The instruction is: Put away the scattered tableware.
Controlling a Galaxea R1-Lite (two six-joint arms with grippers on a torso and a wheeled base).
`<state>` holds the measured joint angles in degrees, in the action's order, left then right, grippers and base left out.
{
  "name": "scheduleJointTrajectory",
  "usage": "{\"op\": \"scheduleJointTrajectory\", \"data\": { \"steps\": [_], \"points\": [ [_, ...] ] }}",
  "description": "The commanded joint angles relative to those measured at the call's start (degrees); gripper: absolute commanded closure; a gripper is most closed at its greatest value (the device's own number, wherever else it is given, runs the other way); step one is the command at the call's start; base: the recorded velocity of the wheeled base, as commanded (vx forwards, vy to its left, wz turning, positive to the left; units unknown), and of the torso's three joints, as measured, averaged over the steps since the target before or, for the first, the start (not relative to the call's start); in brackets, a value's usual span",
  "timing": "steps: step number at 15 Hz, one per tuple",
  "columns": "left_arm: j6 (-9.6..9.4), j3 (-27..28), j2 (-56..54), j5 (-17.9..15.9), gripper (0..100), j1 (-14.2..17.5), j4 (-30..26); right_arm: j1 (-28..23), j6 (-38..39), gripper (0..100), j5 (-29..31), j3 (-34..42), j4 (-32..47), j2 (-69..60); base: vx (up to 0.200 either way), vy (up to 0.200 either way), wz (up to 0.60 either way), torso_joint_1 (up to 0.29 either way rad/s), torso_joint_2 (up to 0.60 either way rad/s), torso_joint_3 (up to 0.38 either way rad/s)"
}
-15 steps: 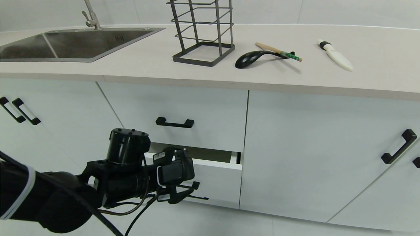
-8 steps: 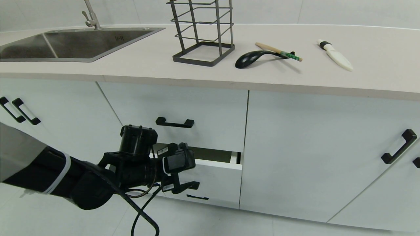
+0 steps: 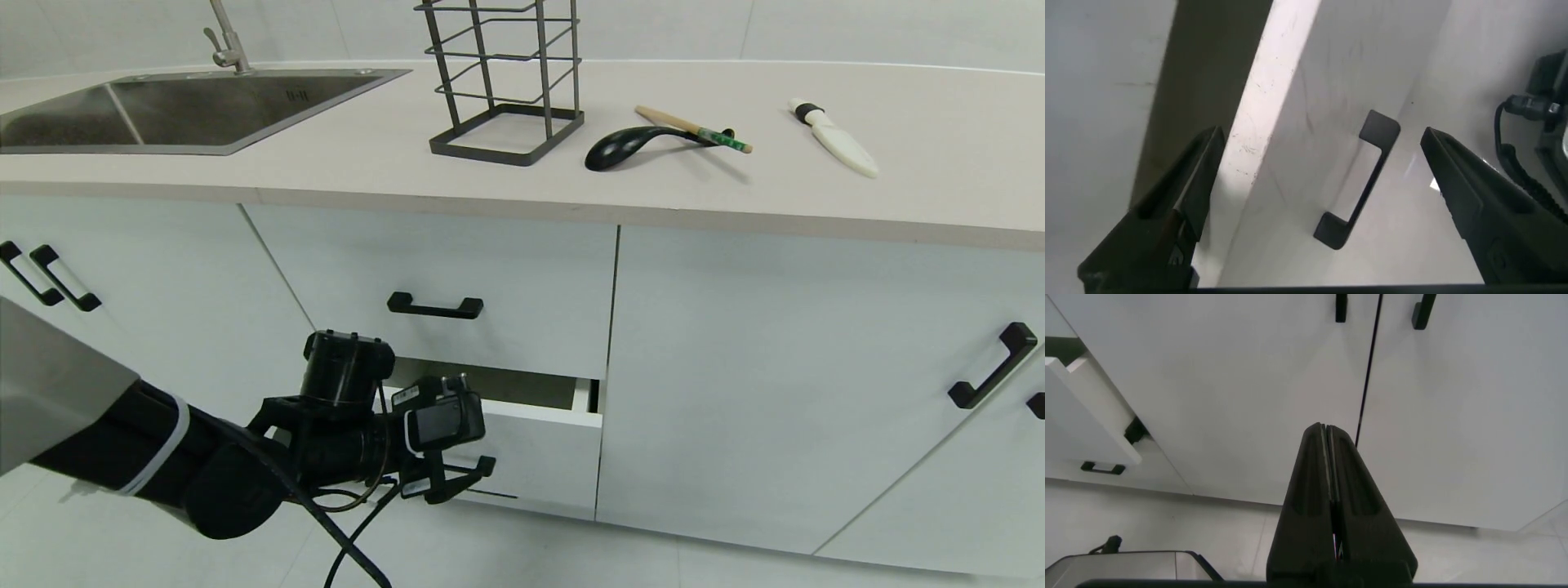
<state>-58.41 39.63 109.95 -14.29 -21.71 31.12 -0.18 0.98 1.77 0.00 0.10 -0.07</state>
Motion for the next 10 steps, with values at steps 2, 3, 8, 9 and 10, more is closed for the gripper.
{"op": "scheduleJointTrajectory", "data": {
  "steps": [2, 3, 8, 9, 10],
  "points": [
    [-0.04, -5.71, -4.74, -0.21, 0, 0.0, -0.45, 0.01, -0.01, 100, -0.01, 0.0, -0.01, 0.07, 0.0, 0.0, 0.0, 0.0, 0.0, 0.0],
    [-0.13, -8.87, -7.82, -0.3, 0, 0.0, -0.54, 0.01, -0.01, 100, -0.01, 0.0, -0.01, 0.07, 0.0, 0.0, 0.0, 0.0, 0.0, 0.0],
    [1.1, -26.01, -25.22, -0.48, 0, -2.19, -2.03, 0.01, -0.01, 100, -0.01, 0.0, -0.01, 0.07, 0.0, 0.0, 0.0, 0.0, 0.0, 0.0],
    [1.72, -26.98, -25.92, -0.3, 0, -2.9, -2.47, 0.01, -0.01, 100, -0.01, 0.0, -0.01, 0.07, 0.0, 0.0, 0.0, 0.0, 0.0, 0.0],
    [1.98, -26.71, -25.84, -0.21, 0, -3.16, -2.47, 0.01, -0.01, 100, -0.01, 0.0, -0.01, 0.07, 0.0, 0.0, 0.0, 0.0, 0.0, 0.0]
  ]
}}
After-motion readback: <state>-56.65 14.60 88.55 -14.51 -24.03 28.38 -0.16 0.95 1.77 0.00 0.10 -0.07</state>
